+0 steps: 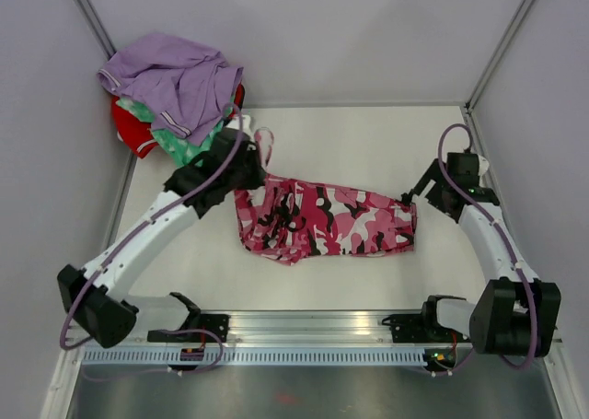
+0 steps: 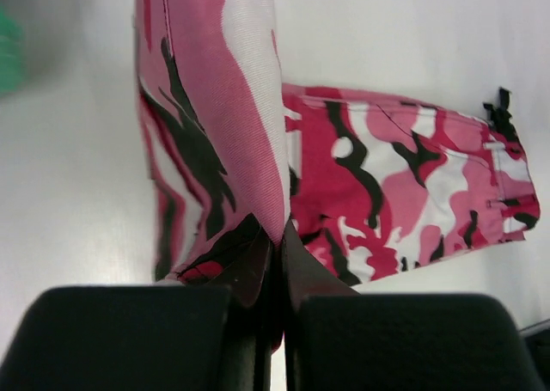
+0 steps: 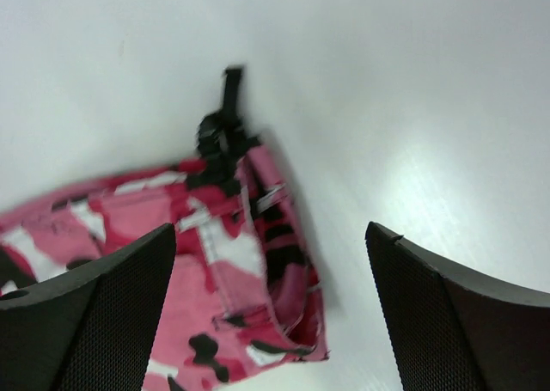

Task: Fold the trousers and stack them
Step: Fold the trousers, then neatly place the folded trousers to the corner

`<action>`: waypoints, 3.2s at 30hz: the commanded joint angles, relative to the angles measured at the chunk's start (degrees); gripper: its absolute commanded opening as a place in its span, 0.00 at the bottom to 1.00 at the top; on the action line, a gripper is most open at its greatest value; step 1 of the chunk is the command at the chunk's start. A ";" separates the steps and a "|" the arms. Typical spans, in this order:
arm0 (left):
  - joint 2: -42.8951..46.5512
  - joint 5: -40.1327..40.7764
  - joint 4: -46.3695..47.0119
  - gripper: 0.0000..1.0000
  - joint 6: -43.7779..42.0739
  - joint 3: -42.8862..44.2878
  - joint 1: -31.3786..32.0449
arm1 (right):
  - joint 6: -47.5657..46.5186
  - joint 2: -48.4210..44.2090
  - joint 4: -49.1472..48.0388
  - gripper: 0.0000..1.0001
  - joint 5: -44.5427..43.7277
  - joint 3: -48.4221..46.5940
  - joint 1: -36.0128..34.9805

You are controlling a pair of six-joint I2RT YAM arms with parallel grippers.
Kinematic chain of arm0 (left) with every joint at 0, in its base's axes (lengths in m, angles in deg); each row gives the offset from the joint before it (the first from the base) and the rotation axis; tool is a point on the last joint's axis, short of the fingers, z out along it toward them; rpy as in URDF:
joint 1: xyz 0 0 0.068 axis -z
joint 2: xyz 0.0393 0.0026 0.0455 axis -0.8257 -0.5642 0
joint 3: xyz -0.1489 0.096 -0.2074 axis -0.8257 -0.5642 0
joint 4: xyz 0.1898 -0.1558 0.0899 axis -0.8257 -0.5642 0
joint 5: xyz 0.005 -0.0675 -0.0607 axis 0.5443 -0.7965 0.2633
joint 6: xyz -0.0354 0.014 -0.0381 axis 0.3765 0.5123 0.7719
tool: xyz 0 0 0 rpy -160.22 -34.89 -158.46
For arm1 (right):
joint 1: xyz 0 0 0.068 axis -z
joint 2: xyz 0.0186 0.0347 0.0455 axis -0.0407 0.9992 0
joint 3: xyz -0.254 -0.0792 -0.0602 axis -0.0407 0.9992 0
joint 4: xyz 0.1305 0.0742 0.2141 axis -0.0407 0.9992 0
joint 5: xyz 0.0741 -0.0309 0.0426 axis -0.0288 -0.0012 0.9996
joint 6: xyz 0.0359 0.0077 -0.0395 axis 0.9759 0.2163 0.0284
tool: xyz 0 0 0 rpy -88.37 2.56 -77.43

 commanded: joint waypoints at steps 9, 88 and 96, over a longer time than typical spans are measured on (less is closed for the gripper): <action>-25.15 14.03 9.95 0.02 21.57 18.77 27.10 | 2.24 2.99 -2.09 0.98 -0.95 -10.49 14.84; -33.71 -11.01 26.12 0.60 14.73 -12.77 8.75 | -5.84 -8.96 2.30 0.60 16.74 3.58 5.28; -23.34 -16.73 26.73 0.84 8.04 -12.85 8.66 | -8.31 -3.43 3.37 0.75 9.35 -0.21 5.36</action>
